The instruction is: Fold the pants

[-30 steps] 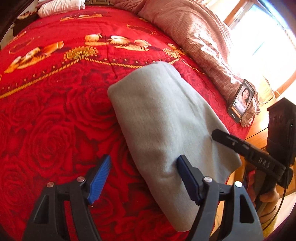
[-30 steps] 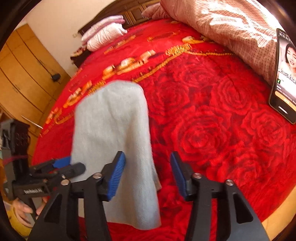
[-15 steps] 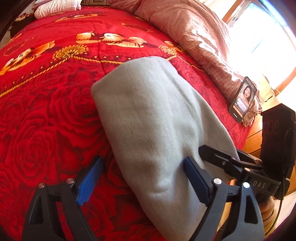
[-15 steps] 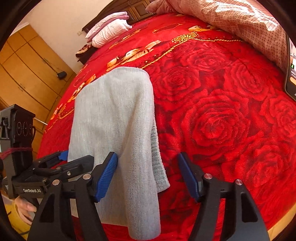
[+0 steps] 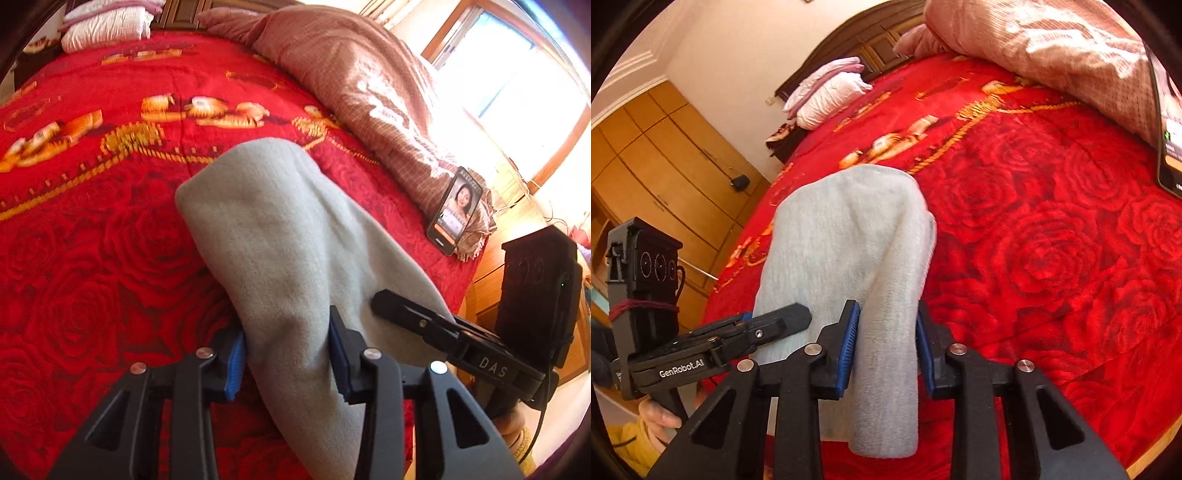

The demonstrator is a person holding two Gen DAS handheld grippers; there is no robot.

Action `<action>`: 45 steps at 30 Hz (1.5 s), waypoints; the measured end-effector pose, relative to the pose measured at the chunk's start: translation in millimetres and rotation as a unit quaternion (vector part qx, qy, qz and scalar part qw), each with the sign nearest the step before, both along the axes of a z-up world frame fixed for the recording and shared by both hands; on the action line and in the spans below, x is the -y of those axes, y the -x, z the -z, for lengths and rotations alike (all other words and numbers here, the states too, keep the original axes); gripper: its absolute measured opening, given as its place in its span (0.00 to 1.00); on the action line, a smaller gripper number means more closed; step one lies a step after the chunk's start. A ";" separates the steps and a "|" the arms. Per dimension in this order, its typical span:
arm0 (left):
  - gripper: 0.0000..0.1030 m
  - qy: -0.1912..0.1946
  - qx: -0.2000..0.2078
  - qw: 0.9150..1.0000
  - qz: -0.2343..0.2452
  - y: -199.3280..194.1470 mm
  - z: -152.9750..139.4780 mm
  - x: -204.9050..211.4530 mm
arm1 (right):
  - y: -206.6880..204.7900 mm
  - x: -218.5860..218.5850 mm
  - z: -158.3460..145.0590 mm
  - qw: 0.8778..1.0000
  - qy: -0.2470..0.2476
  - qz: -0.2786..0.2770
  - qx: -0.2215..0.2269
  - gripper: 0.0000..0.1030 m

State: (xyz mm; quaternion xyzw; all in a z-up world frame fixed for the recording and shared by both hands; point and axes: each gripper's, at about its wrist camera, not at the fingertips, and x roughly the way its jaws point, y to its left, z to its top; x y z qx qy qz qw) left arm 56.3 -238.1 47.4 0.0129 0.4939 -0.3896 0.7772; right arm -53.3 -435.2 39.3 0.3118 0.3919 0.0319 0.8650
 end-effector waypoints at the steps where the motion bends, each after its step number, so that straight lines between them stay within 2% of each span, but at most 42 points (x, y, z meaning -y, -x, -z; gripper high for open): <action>1: 0.39 0.001 0.011 1.000 0.000 1.5 -5.8 -3.5 | -0.6 -3.8 -4.8 1.000 0.003 -0.002 0.004 0.29; 5: 0.39 0.008 0.044 0.999 -0.002 1.6 -28.3 -20.3 | -8.8 -21.8 -25.1 1.000 0.009 -0.008 0.026 0.29; 11: 0.39 0.024 0.058 0.997 -0.035 -10.8 -53.2 -66.8 | -34.4 -65.0 -53.2 0.998 0.024 -0.040 0.052 0.29; 26: 0.39 0.024 0.100 0.988 -0.113 -44.1 -80.0 -213.3 | -104.6 -194.3 -71.7 0.988 0.020 -0.135 0.072 0.30; 31: 0.39 0.030 0.107 0.983 -0.145 -60.8 -75.2 -266.6 | -131.3 -244.0 -69.4 0.984 0.032 -0.160 0.076 0.30; 36: 0.39 0.032 0.114 0.981 -0.157 -81.1 -63.5 -316.7 | -153.8 -291.0 -61.8 0.980 0.040 -0.180 0.080 0.30; 41: 0.39 0.027 0.120 0.979 -0.166 -105.9 -44.0 -358.5 | -177.6 -334.5 -46.8 0.975 0.055 -0.203 0.077 0.30; 45: 0.40 0.019 0.107 0.978 -0.177 -126.9 -21.4 -386.9 | -194.0 -359.9 -28.7 0.971 0.066 -0.219 0.072 0.29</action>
